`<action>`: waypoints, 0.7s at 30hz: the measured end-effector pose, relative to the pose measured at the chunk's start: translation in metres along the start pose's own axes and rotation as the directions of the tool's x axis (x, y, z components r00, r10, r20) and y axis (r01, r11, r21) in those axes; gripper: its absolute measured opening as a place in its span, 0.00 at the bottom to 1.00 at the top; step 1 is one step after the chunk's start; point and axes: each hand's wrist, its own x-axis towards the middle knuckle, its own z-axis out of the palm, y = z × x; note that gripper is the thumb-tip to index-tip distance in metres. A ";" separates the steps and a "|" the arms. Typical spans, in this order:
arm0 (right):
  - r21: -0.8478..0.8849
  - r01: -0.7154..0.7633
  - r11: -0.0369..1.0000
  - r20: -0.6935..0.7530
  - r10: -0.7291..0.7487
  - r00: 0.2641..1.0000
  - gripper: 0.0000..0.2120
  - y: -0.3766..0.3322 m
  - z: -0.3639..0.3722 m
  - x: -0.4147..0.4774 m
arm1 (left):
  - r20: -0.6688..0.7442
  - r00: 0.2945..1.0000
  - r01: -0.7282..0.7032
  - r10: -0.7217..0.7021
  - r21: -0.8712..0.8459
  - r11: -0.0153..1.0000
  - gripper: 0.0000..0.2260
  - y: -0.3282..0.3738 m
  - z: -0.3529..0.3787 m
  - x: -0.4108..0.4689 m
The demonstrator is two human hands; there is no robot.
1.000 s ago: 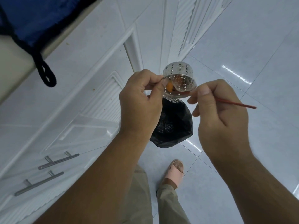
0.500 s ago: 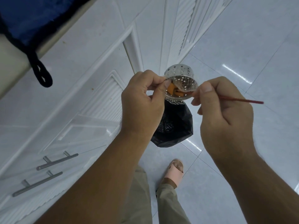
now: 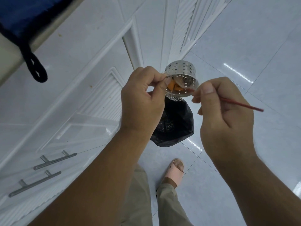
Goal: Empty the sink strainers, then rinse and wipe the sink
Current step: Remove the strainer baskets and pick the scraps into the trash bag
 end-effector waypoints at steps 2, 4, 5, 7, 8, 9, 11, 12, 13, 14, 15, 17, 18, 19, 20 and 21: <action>-0.042 -0.007 0.999 -0.003 0.007 1.000 0.10 0.002 0.003 0.000 | -0.001 1.000 -0.008 0.008 -0.004 1.000 0.05 0.001 0.000 0.000; -0.128 -0.040 0.991 0.001 0.040 0.999 0.08 0.006 0.006 0.001 | -0.005 1.000 -0.030 0.030 -0.001 1.000 0.05 0.002 0.000 0.000; -0.154 -0.060 0.986 -0.001 0.060 0.998 0.08 0.008 0.007 0.002 | -0.010 0.999 -0.042 0.042 0.003 0.999 0.05 0.003 0.000 0.000; -0.155 -0.101 0.983 -0.015 0.100 0.995 0.09 0.009 0.007 0.002 | -0.016 0.998 -0.054 0.055 0.008 0.998 0.05 0.003 0.000 0.001; -0.144 -0.114 0.983 -0.017 0.113 0.993 0.10 0.009 0.007 0.002 | -0.015 0.998 -0.055 0.056 0.012 0.998 0.05 0.003 0.000 0.001; -0.129 -0.120 0.984 -0.017 0.119 0.993 0.11 0.008 0.006 0.001 | -0.010 0.998 -0.055 0.055 0.016 0.998 0.05 0.003 0.001 0.001; -0.081 -0.114 0.990 -0.013 0.114 0.993 0.13 0.005 0.004 0.000 | 0.000 0.999 -0.051 0.051 0.013 0.999 0.05 0.002 0.001 -0.001; -0.049 -0.101 0.994 -0.010 0.101 0.995 0.14 0.003 0.003 0.000 | 0.003 0.999 -0.047 0.047 0.009 0.999 0.05 0.001 0.001 -0.002; -0.017 -0.078 0.997 -0.008 0.078 0.997 0.14 0.002 0.002 -0.001 | 0.003 0.999 -0.046 0.046 0.006 0.999 0.05 0.001 0.001 -0.002; 0.012 -0.049 0.999 -0.005 0.049 0.999 0.14 0.001 0.000 -0.001 | 0.002 0.999 -0.044 0.044 0.006 0.999 0.05 0.001 0.001 -0.002; 0.028 -0.020 0.999 -0.001 0.020 1.000 0.14 0.001 0.000 -0.002 | 0.001 0.999 -0.042 0.042 0.003 0.999 0.05 0.001 0.001 -0.003; 0.024 0.007 1.000 0.010 -0.007 1.000 0.12 0.002 0.000 -0.004 | 0.002 0.999 -0.038 0.038 -0.007 0.999 0.05 0.002 0.001 -0.003; 0.018 -0.001 1.000 0.017 0.001 1.000 0.10 0.003 0.002 -0.004 | 0.004 0.999 -0.039 0.039 -0.007 0.999 0.06 0.003 0.001 -0.003; 0.012 -0.019 1.000 0.025 0.019 1.000 0.09 0.005 0.003 -0.003 | 0.004 0.999 -0.043 0.043 -0.004 0.999 0.06 0.003 0.001 -0.002; 0.007 -0.038 0.999 0.038 0.037 0.999 0.09 0.006 0.005 -0.002 | 0.002 0.999 -0.048 0.048 -0.002 0.999 0.06 0.003 0.001 -0.002; 0.006 -0.052 0.999 0.055 0.052 0.997 0.09 0.007 0.006 -0.002 | -0.002 0.999 -0.054 0.054 -0.002 0.999 0.06 0.003 0.001 -0.002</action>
